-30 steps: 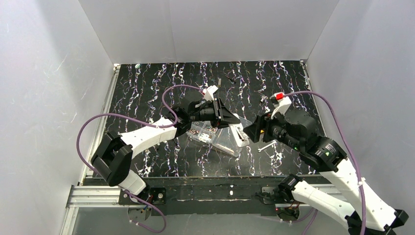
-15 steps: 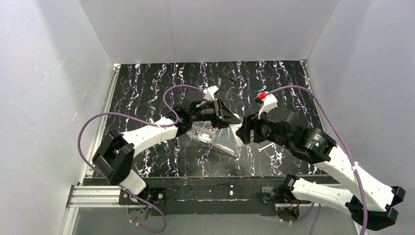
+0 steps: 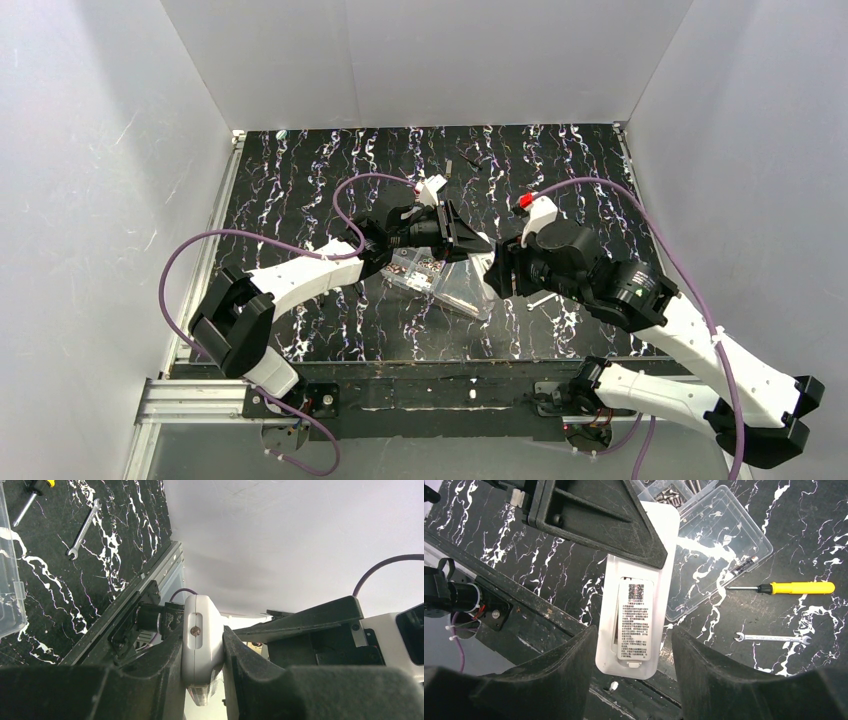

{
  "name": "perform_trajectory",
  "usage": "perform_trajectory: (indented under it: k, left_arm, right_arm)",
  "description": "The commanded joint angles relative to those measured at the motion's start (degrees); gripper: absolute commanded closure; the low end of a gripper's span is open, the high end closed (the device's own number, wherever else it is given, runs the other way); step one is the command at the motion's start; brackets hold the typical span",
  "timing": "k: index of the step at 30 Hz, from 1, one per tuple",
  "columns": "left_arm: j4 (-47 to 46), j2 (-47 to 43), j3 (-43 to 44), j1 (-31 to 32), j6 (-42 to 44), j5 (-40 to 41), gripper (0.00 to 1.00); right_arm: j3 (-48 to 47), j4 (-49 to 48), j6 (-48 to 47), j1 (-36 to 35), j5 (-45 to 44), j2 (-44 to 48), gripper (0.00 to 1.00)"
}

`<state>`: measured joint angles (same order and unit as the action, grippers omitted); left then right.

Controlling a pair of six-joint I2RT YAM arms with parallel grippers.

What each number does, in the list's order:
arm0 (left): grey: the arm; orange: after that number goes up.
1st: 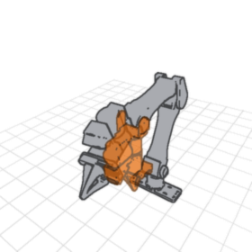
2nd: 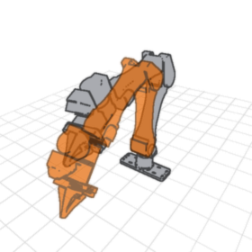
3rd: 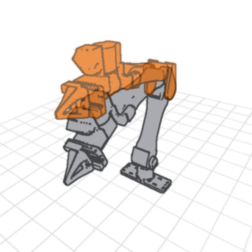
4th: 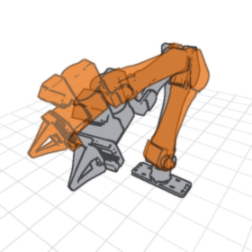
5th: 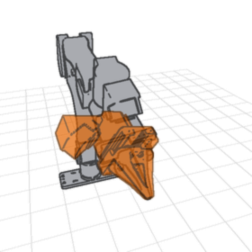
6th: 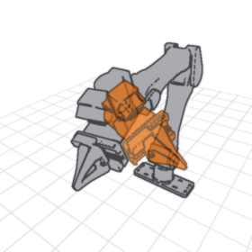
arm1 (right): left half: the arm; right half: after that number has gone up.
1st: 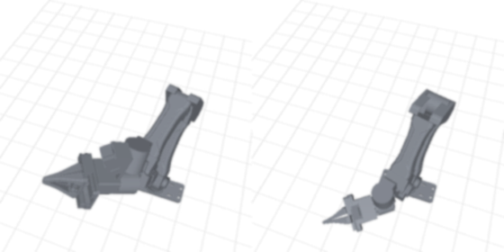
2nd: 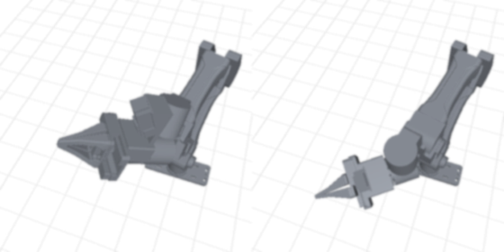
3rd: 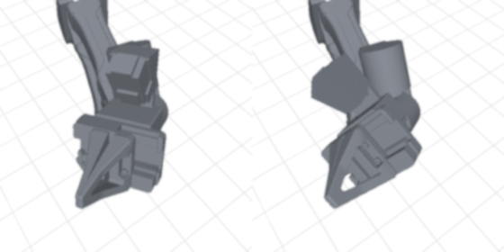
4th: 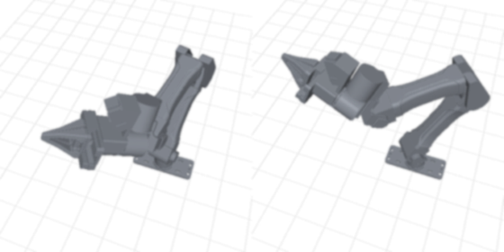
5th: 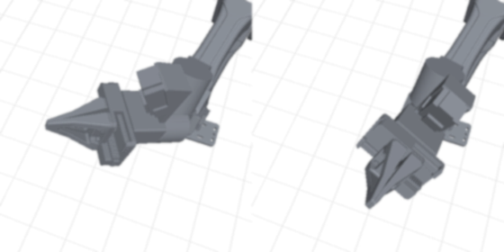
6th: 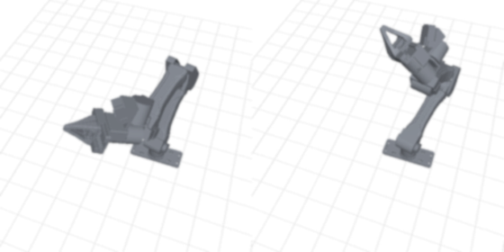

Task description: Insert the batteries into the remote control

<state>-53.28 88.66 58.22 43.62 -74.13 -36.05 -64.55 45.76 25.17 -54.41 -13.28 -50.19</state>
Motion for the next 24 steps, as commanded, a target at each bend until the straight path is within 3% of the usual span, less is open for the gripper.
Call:
perform_trajectory:
  k: [1,12,20,24]
  left_arm:
    - [-3.18,-0.58,2.26,0.11,0.15,-2.53,1.0]
    - [-3.86,-0.46,1.92,0.08,-0.23,-2.52,1.0]
    - [-3.95,-0.19,2.08,0.14,-0.4,-2.48,1.0]
    - [-4.84,0.07,2.36,0.07,-1.3,-2.51,1.0]
  right_arm:
    - [1.03,-1.66,0.18,-0.26,0.17,0.15,0.37]
    - [1.95,-2.27,0.48,-0.26,-0.9,0.76,0.5]
    - [1.6,-2.42,-0.17,-0.25,-0.34,1.25,0.66]
    - [0.14,-1.84,-0.99,-0.25,0.27,1.46,0.68]
